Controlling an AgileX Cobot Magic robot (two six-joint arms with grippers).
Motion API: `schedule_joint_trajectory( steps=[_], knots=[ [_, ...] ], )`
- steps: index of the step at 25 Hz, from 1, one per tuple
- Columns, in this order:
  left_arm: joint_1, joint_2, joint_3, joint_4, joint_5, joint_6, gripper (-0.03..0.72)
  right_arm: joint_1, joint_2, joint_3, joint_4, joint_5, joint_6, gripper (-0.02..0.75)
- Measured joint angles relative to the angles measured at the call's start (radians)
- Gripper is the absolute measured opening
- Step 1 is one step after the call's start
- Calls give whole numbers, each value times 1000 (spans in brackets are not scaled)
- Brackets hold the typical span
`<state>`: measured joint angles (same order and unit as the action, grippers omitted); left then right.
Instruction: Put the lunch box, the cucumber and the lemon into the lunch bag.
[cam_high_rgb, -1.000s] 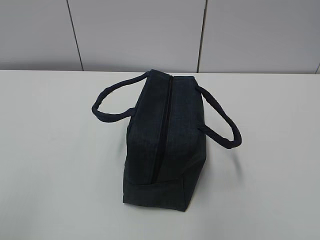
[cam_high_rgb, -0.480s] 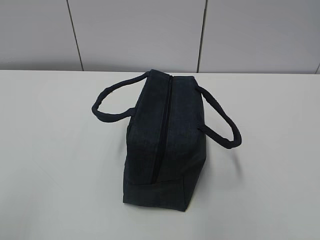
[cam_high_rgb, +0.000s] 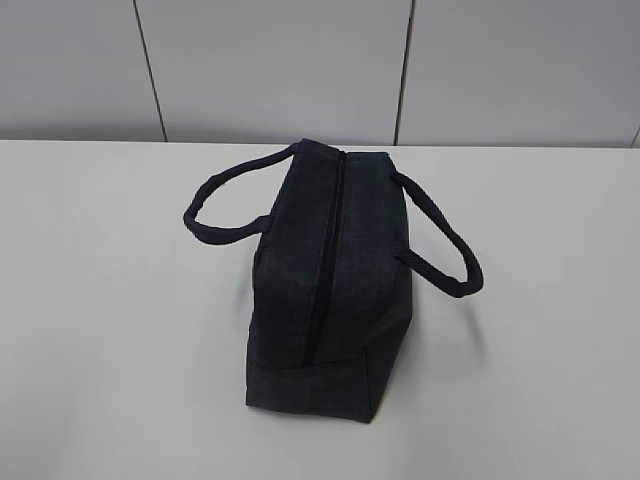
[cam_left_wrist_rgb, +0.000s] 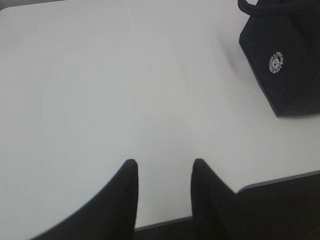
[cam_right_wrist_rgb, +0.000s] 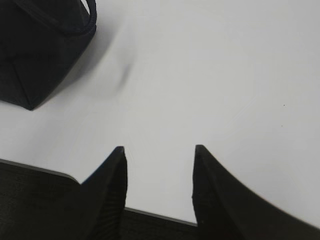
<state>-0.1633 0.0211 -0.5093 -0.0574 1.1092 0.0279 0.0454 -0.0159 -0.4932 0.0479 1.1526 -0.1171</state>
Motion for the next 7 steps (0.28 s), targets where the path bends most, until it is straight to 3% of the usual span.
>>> schedule_joint_trajectory(
  steps=[7],
  knots=[
    [0,0,0,0,0,0,239,0,0,0,0,-5,0,328]
  ],
)
